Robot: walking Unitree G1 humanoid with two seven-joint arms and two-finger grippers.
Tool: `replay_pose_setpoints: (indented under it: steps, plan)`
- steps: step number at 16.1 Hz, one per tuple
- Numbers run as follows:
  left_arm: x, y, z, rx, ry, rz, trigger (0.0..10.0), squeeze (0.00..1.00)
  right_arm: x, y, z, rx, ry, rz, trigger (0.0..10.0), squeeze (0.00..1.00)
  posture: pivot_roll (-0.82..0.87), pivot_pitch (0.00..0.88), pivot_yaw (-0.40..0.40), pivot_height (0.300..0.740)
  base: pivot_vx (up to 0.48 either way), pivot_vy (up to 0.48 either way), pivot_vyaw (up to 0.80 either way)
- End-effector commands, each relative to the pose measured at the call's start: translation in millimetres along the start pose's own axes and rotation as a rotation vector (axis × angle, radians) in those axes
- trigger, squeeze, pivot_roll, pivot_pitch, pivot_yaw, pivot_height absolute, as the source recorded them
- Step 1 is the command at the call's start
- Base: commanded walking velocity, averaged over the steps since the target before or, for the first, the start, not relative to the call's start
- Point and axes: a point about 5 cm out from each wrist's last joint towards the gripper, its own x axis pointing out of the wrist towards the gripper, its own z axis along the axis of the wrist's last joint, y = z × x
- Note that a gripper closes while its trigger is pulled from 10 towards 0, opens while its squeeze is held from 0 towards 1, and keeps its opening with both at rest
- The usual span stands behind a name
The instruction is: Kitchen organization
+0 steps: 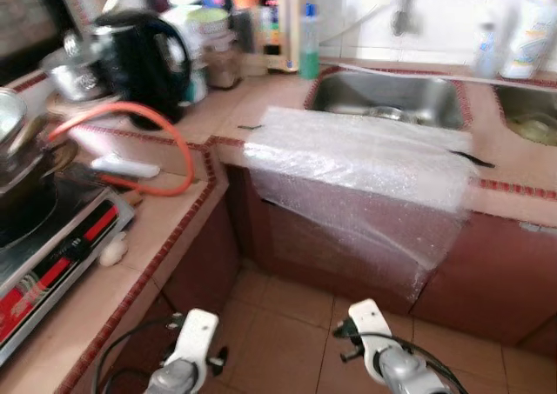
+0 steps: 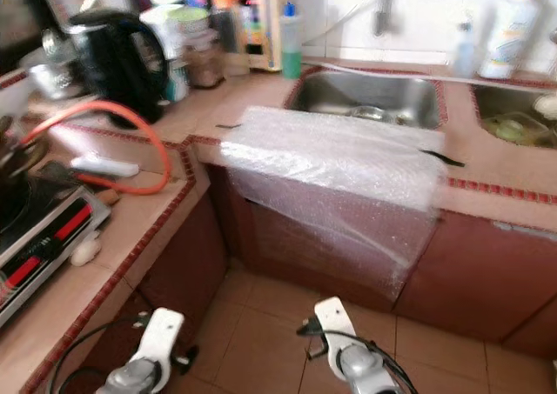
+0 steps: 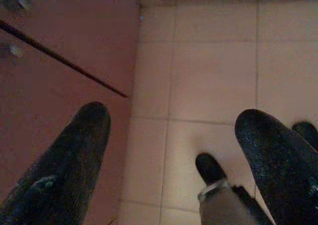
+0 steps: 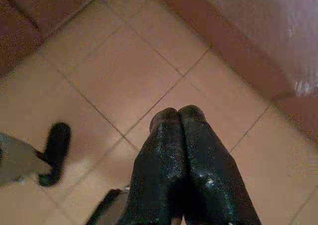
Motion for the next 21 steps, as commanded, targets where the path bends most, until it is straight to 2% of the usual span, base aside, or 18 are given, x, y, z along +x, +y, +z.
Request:
replay_pose_setpoints:
  steps: [1,3,5,7,10,15,21]
  plan:
    - [-3.0,-1.4,-14,0.029,0.042,-0.012,10.0,0.00,-0.9,3.4,-8,-0.062,0.020,0.019,10.0,0.00,-0.20,0.000,0.083,0.740,0.000,0.000,0.80]
    - [-3.8,2.7,-17,-0.019,0.052,0.013,10.0,0.00,-5.3,0.1,-27,-0.111,0.076,0.013,10.0,0.00,-0.19,0.001,0.083,0.740,0.000,0.000,0.80]
    - [-4.8,3.8,-21,0.015,0.065,0.003,10.0,0.00,-10.8,-3.3,-46,-0.165,0.131,0.016,10.0,0.00,-0.19,0.006,0.084,0.740,0.000,0.000,0.80]
    - [-6.3,4.9,-27,0.037,0.093,0.007,10.0,0.00,-14.4,-8.5,-55,-0.168,0.157,0.006,10.0,0.00,-0.20,0.009,0.088,0.740,0.000,0.000,0.80]
    - [-6.5,5.6,-28,0.040,0.098,0.008,10.0,0.00,-14.6,-9.5,-55,-0.164,0.160,-0.001,10.0,0.00,-0.20,0.009,0.092,0.740,0.000,0.000,0.79]
    - [-6.2,5.7,-28,0.061,0.102,-0.001,10.0,0.00,-8.7,1.6,-41,-0.175,0.124,0.033,10.0,0.00,-0.20,0.008,0.092,0.740,0.000,0.000,0.79]
    - [-6.2,6.5,-28,0.054,0.105,0.014,10.0,0.00,-10.9,0.5,-48,-0.231,0.146,0.053,10.0,0.00,-0.19,0.000,0.082,0.740,0.000,0.000,0.78]
